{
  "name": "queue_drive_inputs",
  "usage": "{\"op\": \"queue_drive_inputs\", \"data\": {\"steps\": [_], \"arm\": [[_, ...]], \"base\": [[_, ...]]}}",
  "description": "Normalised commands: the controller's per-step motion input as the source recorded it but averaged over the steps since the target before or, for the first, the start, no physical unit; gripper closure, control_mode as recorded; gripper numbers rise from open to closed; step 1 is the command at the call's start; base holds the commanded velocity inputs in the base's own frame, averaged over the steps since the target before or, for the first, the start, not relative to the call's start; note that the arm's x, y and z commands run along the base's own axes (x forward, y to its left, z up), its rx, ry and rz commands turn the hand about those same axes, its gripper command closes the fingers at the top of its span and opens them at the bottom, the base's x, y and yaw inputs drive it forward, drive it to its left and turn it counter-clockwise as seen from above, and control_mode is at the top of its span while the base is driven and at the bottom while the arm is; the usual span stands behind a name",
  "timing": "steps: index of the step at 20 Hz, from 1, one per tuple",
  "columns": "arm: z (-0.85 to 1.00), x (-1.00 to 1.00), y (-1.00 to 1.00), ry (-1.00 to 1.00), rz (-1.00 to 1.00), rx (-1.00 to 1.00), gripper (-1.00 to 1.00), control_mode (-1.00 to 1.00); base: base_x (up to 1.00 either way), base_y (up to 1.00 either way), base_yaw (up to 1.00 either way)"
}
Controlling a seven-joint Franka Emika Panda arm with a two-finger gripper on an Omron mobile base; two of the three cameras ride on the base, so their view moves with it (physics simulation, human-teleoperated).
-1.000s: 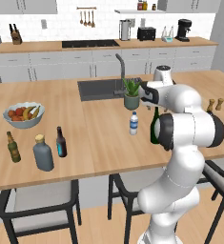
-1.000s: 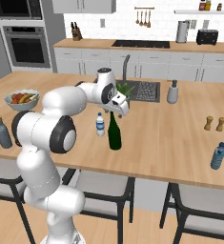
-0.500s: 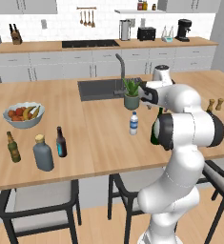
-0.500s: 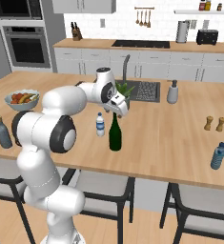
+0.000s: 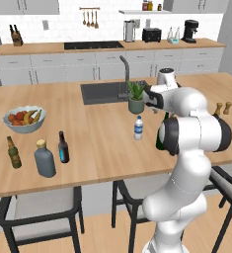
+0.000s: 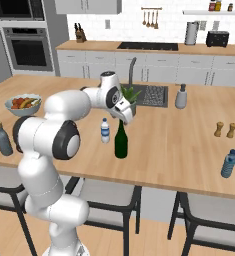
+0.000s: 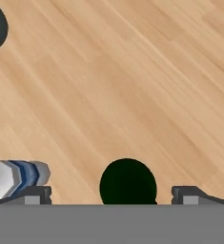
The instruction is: Move the plastic bottles in the middle to the plastics group, and the glass bottles in the middle to the glass group.
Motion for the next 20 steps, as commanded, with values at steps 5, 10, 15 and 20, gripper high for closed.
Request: {"op": "queue_drive_inputs", "data": {"steps": [5,10,15,20], "arm": [[-0.16,0.0,-0.18,0.0,-0.07,0.0,-1.0,-1.0],[-0.11,0.0,-0.13,0.0,-0.05,0.0,-1.0,-1.0],[0.0,0.0,0.03,0.0,-0.01,0.0,-1.0,-1.0],[0.0,0.0,0.04,0.0,-0.02,0.0,-1.0,-1.0]], "base": [[0.0,0.0,0.0],[0.0,0.0,0.0],[0.0,0.0,0.0],[0.0,0.0,0.0]]}}
